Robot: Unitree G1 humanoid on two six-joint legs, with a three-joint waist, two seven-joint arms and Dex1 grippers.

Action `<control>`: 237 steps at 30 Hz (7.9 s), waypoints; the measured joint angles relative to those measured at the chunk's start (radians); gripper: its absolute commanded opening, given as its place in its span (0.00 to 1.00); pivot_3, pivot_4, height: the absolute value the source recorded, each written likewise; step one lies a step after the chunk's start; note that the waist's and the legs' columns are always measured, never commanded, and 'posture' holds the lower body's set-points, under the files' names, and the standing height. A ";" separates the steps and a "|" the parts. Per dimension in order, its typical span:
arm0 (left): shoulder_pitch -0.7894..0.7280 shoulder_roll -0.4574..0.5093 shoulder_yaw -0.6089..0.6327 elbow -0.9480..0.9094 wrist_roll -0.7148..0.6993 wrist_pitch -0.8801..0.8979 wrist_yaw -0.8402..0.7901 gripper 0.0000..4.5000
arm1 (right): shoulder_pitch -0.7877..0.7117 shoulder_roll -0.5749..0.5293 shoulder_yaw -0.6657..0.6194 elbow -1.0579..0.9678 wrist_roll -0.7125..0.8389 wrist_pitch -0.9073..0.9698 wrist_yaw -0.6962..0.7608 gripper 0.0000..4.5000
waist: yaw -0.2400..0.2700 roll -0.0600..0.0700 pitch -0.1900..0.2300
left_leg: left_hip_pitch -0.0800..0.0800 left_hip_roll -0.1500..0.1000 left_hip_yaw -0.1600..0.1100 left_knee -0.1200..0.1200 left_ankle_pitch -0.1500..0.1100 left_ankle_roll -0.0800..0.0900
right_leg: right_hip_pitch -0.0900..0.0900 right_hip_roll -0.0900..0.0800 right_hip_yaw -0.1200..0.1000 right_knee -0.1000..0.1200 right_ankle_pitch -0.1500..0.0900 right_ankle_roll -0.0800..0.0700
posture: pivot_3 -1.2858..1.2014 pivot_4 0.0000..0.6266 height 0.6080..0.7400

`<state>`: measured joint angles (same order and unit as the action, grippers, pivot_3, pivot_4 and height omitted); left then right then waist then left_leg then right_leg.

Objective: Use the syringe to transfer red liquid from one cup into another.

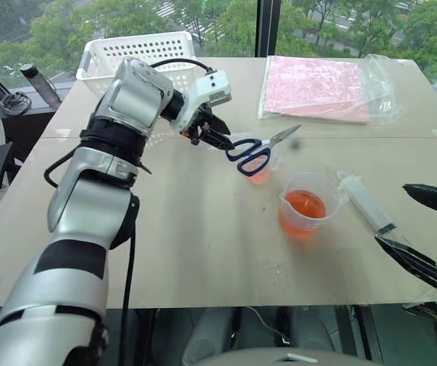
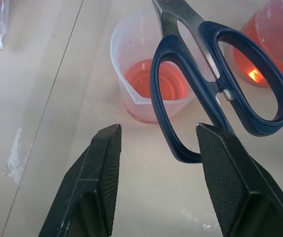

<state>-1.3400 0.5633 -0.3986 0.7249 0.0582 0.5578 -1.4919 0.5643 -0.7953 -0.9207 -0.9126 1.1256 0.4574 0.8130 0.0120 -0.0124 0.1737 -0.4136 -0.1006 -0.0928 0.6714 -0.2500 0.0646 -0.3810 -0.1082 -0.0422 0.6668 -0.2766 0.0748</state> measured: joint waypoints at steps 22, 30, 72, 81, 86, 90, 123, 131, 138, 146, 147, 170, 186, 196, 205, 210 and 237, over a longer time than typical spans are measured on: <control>0.006 -0.024 -0.003 0.000 0.018 0.007 0.001 0.00 | 0.031 0.018 0.000 -0.010 -0.005 -0.005 0.003 1.00 | 0.000 0.000 0.000 | 0.000 0.000 0.000 0.003 0.000 0.000 | 0.000 0.000 0.001 0.004 0.000 0.000 | 0.52 0.24 1.00; 0.001 0.014 0.044 -0.003 -0.026 0.066 -0.049 0.00 | 0.030 0.019 0.000 -0.009 -0.009 -0.008 0.005 1.00 | -0.002 0.000 0.000 | 0.000 0.000 0.001 0.003 0.000 0.000 | -0.001 0.000 0.001 0.005 0.000 0.000 | 0.52 0.24 1.00; 0.761 0.243 0.728 -0.655 -0.449 0.220 0.553 0.83 | -0.229 -0.123 0.224 0.066 -0.015 0.004 -0.020 1.00 | 0.007 -0.005 -0.002 | 0.000 0.000 0.001 0.005 0.000 0.000 | -0.004 -0.008 0.003 0.008 0.000 0.000 | 0.52 0.24 1.00; 0.941 0.164 0.676 -1.167 -0.837 0.306 0.414 0.99 | -0.195 -0.169 0.225 0.191 -0.237 0.122 -0.110 1.00 | -0.022 -0.002 -0.004 | 0.002 0.000 0.006 0.001 0.000 -0.001 | -0.004 -0.008 0.007 0.009 0.000 -0.001 | 0.52 0.24 1.00; 1.014 0.229 0.675 -1.299 -0.971 0.312 0.363 0.99 | -0.294 -0.272 0.341 0.305 -0.327 0.280 -0.190 1.00 | -0.021 -0.001 -0.004 | 0.007 0.000 0.007 0.000 0.000 0.000 | 0.000 -0.007 0.008 0.009 0.000 -0.001 | 0.52 0.24 1.00; 1.041 0.259 0.666 -1.322 -0.995 0.288 0.354 0.99 | -0.488 -0.291 0.493 0.411 -0.350 0.411 -0.256 1.00 | -0.015 0.000 -0.004 | 0.012 0.000 0.008 -0.002 -0.003 0.005 | 0.003 -0.007 0.009 0.006 -0.001 -0.002 | 0.52 0.24 1.00; 1.158 0.261 0.655 -1.418 -1.019 0.173 0.545 1.00 | -1.234 -0.215 1.080 0.987 -0.597 0.698 0.029 0.33 | -0.007 0.004 -0.002 | -0.002 0.000 0.008 -0.004 -0.001 0.002 | -0.007 -0.008 0.008 -0.004 0.001 0.000 | 0.52 0.24 1.00; 1.124 0.207 0.615 -1.364 -0.982 0.173 0.681 1.00 | -1.118 0.012 0.294 0.501 -0.113 0.718 -0.133 0.33 | 0.002 0.008 -0.002 | -0.001 0.000 0.007 -0.004 -0.001 0.001 | -0.006 -0.006 0.007 -0.002 0.001 0.000 | 0.52 0.24 1.00; 0.966 0.173 0.572 -1.221 -0.985 0.198 0.700 1.00 | -0.920 0.383 0.438 0.206 -0.012 0.536 -0.425 0.33 | 0.000 0.007 -0.003 | -0.001 -0.001 0.009 -0.003 -0.001 0.001 | -0.009 -0.005 0.012 0.003 0.002 0.001 | 0.52 0.24 1.00; 0.793 0.124 0.501 -1.100 -0.942 0.190 0.682 1.00 | -0.697 0.492 0.749 0.304 -0.516 0.006 -0.329 0.33 | -0.003 0.007 -0.004 | 0.000 0.000 0.012 -0.003 0.001 -0.001 | -0.015 0.003 0.020 0.009 0.002 0.001 | 0.52 0.24 1.00; 0.766 0.120 0.497 -1.091 -0.941 0.194 0.686 1.00 | -0.681 0.502 0.779 0.327 -0.555 -0.050 -0.311 0.33 | -0.005 0.007 -0.004 | 0.000 0.000 0.012 -0.003 0.001 -0.002 | -0.015 0.003 0.021 0.010 0.002 0.001 | 0.52 0.24 1.00; 0.456 -0.100 0.251 -0.830 -0.670 0.113 0.598 1.00 | -0.615 0.511 0.916 0.439 -0.626 -0.330 -0.182 0.33 | -0.024 0.007 -0.004 | 0.001 0.001 0.014 -0.003 0.002 -0.003 | -0.016 0.004 0.025 0.012 0.002 0.001 | 0.52 0.24 1.00; 0.443 -0.171 0.231 -0.791 -0.598 0.012 0.486 0.38 | -0.627 0.476 0.926 0.435 -0.618 -0.326 -0.163 0.33 | -0.025 0.007 -0.004 | 0.001 0.001 0.014 -0.003 0.002 -0.003 | -0.016 0.004 0.025 0.012 0.002 0.001 | 0.52 0.24 1.00; 0.412 -0.269 0.272 -0.757 -0.645 0.060 0.530 0.00 | -0.656 0.481 0.900 0.439 -0.602 -0.333 -0.184 0.32 | -0.022 0.006 -0.004 | 0.000 0.001 0.013 -0.002 0.002 -0.003 | -0.016 0.004 0.024 0.012 0.002 0.001 | 0.52 0.24 1.00; 0.351 -0.282 0.280 -0.696 -0.652 0.073 0.541 0.00 | -0.636 0.499 0.895 0.458 -0.599 -0.351 -0.197 0.32 | -0.024 0.006 -0.004 | 0.000 0.001 0.013 -0.002 0.002 -0.003 | -0.016 0.004 0.025 0.012 0.002 0.001 | 0.52 0.24 1.00; 0.351 -0.276 0.280 -0.695 -0.651 0.073 0.540 0.00 | -0.625 0.501 0.903 0.462 -0.599 -0.353 -0.197 0.32 | -0.024 0.006 -0.004 | 0.000 0.001 0.013 -0.002 0.002 -0.003 | -0.016 0.004 0.025 0.012 0.002 0.001 | 0.52 0.24 1.00; 0.408 -0.140 0.381 -0.798 -0.732 0.143 0.507 0.74 | -0.687 0.520 0.933 0.413 -0.536 -0.243 -0.224 0.32 | -0.026 0.007 -0.004 | 0.001 0.001 0.013 -0.002 0.002 -0.003 | -0.016 0.004 0.025 0.012 0.002 0.001 | 0.52 0.24 1.00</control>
<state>-0.9316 0.4229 -0.0175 -0.0728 -0.6736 0.7010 -0.9846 -0.1230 -0.2758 0.0127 -0.4992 0.5897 0.2146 0.5890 -0.0136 -0.0059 0.1701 -0.4131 -0.0998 -0.0795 0.6693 -0.2483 0.0616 -0.3972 -0.1040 -0.0172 0.6789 -0.2747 0.0754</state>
